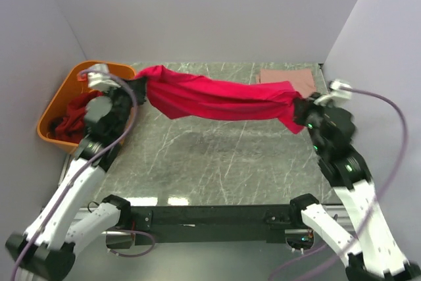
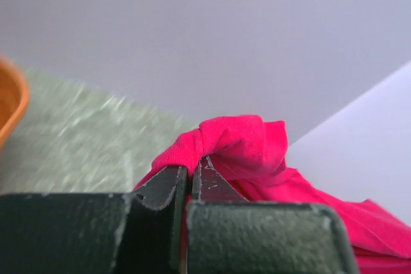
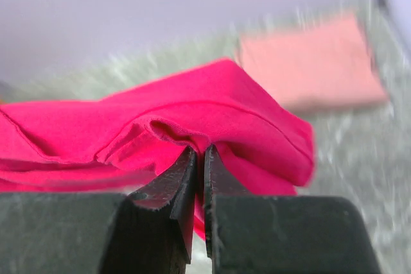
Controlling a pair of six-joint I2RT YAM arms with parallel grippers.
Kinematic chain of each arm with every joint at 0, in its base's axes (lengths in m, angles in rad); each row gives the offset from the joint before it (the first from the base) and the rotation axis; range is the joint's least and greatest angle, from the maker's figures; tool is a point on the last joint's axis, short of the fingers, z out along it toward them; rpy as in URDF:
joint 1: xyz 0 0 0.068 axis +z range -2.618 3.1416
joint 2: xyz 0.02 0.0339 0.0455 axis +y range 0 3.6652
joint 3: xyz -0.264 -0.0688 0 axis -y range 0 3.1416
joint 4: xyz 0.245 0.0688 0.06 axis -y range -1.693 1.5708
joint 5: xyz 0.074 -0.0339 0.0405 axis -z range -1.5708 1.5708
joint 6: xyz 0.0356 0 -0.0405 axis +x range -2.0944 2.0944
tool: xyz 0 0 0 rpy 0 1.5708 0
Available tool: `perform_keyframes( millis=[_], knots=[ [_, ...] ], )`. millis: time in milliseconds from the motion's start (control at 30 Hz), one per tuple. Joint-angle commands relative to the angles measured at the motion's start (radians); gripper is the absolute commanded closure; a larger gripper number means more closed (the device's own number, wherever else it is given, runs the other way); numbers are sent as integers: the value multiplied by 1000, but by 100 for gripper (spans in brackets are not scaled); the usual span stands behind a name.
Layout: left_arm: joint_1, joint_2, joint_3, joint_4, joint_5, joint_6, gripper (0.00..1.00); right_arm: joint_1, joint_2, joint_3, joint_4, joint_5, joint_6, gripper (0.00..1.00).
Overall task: Fold and stack the t-shirts
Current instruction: Flatten the tshirt out
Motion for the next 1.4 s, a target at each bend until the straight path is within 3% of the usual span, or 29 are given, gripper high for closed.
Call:
perform_keyframes(
  millis=[0,133,267,367,433,533,567,600,633,667,700,733,767,900,1133,1367],
  knots=[
    [4,-116,64,25,62,-15,99,0,-130,69,25,-34,-49,100],
    [3,-179,76,-19,63,-27,99,-2,-257,68,12,-83,-41,99],
    [4,-115,107,-45,52,-46,99,-2,-273,37,-6,-24,-21,99],
    [4,31,144,-61,-7,-47,99,-2,-221,-9,-35,87,14,99],
    [9,185,167,-61,-66,-46,99,-3,-166,-108,43,112,23,99],
    [32,435,240,-96,-66,-56,99,-49,-1,-217,185,60,20,97],
    [50,498,286,-95,-46,-53,97,-75,61,-225,209,-16,26,92],
    [58,617,315,-102,-29,-53,86,-106,129,-224,245,-67,32,85],
    [65,676,346,-116,-17,-55,73,-149,275,-200,259,-119,45,71],
    [78,725,427,-139,-8,-64,52,-207,345,-172,250,-206,71,51],
    [79,805,475,-230,6,-69,42,-218,461,-105,196,-210,83,36],
    [79,829,512,-252,12,-70,18,-220,500,-77,160,-197,89,32],
    [79,835,524,-254,26,-61,1,-220,525,-63,140,-192,95,16],
    [79,714,363,-171,51,-76,0,-221,467,-135,144,-183,146,14],
    [44,487,48,-269,65,-184,1,-224,347,-244,6,-117,250,14],
    [0,304,-221,-303,156,-279,1,-250,312,-360,28,-186,293,14]
  ],
)
